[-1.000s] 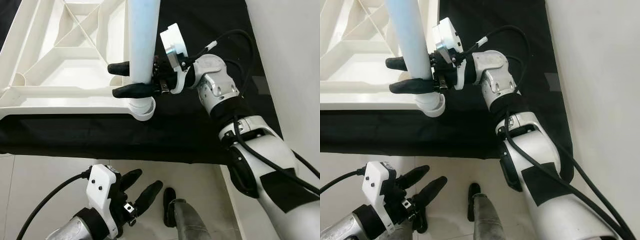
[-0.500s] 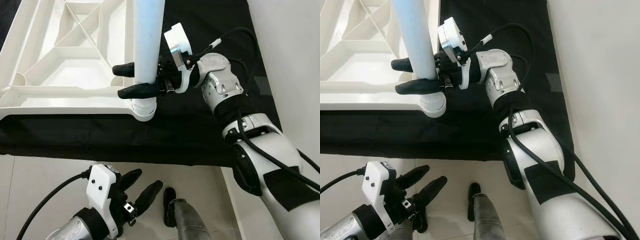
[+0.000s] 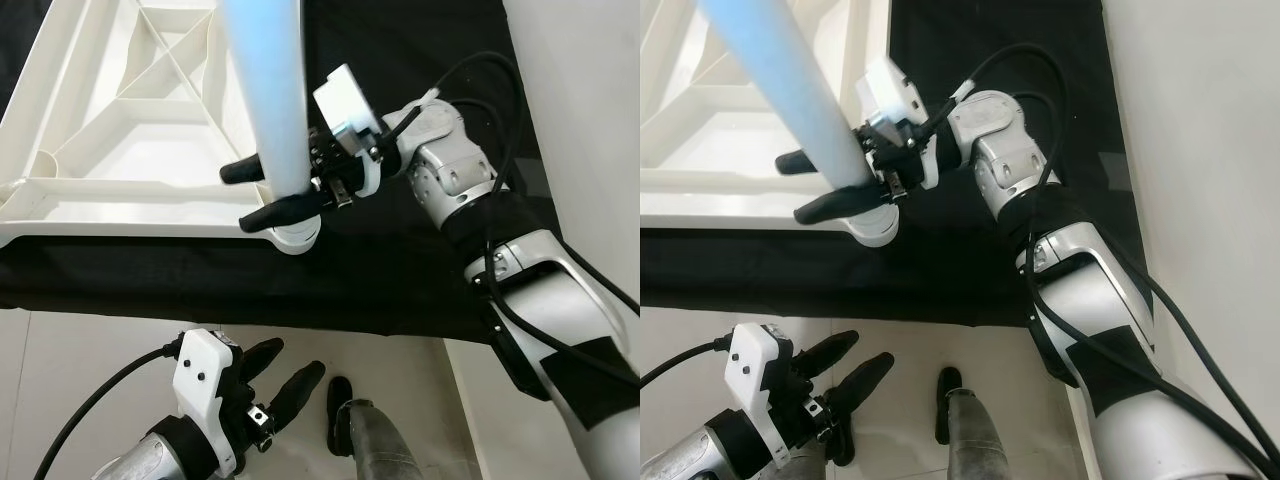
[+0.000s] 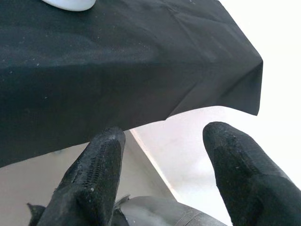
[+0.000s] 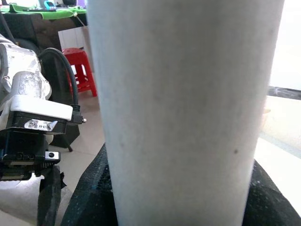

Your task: Building children table

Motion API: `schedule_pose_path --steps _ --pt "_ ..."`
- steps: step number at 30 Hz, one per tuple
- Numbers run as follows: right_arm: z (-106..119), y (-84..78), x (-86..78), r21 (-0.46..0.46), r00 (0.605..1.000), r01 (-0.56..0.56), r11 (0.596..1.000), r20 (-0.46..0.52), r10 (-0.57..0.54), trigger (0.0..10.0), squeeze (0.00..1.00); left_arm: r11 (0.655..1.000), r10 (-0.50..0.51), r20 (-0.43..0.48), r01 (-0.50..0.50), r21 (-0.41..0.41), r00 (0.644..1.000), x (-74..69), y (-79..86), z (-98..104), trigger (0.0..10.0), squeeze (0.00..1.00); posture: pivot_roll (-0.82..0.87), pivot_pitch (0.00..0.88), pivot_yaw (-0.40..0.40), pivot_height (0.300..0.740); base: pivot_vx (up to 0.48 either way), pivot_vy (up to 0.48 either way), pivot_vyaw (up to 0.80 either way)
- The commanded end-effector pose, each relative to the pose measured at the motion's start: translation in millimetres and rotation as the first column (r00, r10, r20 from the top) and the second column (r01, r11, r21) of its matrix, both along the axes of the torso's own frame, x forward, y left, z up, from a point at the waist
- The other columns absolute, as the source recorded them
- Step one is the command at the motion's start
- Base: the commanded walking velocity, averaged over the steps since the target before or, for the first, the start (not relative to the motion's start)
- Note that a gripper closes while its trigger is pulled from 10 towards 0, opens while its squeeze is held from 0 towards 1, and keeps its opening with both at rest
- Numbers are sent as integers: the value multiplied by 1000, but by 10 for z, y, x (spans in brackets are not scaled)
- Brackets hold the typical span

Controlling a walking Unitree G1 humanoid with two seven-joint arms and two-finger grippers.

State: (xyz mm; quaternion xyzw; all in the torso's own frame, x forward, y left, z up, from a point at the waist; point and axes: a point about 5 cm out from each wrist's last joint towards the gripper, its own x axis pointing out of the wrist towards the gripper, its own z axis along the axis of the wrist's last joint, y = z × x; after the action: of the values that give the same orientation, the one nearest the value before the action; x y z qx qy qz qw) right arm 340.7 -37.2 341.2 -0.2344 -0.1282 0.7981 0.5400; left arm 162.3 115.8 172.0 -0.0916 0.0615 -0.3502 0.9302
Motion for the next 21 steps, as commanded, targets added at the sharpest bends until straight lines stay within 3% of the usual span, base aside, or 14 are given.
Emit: schedule_pose_path --steps 1,14,15,16,18,19,21 --pt "-401 -1 84 -135 991 28 990 -123 -45 10000 0 1000 -1 -46 1 -4 999 -33 -15 -83 10000 0 96 441 -116 740 0 0 0" --pt "-386 51 210 -12 967 165 986 -196 -164 10000 0 1000 -1 -44 1 -8 999 -29 -22 -86 10000 0 85 433 -119 740 0 0 0" --pt "-423 36 246 17 951 242 970 -203 -234 10000 0 1000 -1 -44 1 -8 999 -25 -23 -89 10000 0 83 433 -120 740 0 0 0" --pt "-423 36 246 17 951 242 970 -203 -234 10000 0 1000 -1 -44 1 -8 999 -25 -23 -89 10000 0 83 433 -120 740 0 0 0" --pt "-502 -13 305 52 911 370 928 -216 -351 10000 0 1000 -1 -43 1 -9 999 -16 -23 -93 10000 0 79 433 -118 740 0 0 0" --pt "-502 -13 305 52 911 370 928 -216 -351 10000 0 1000 -1 -43 1 -9 999 -16 -23 -93 10000 0 79 433 -118 740 0 0 0" --pt "-597 -69 345 61 862 480 875 -220 -458 10000 0 1000 -2 -42 2 -9 999 -6 -23 -98 10000 0 68 429 -118 740 0 0 0"
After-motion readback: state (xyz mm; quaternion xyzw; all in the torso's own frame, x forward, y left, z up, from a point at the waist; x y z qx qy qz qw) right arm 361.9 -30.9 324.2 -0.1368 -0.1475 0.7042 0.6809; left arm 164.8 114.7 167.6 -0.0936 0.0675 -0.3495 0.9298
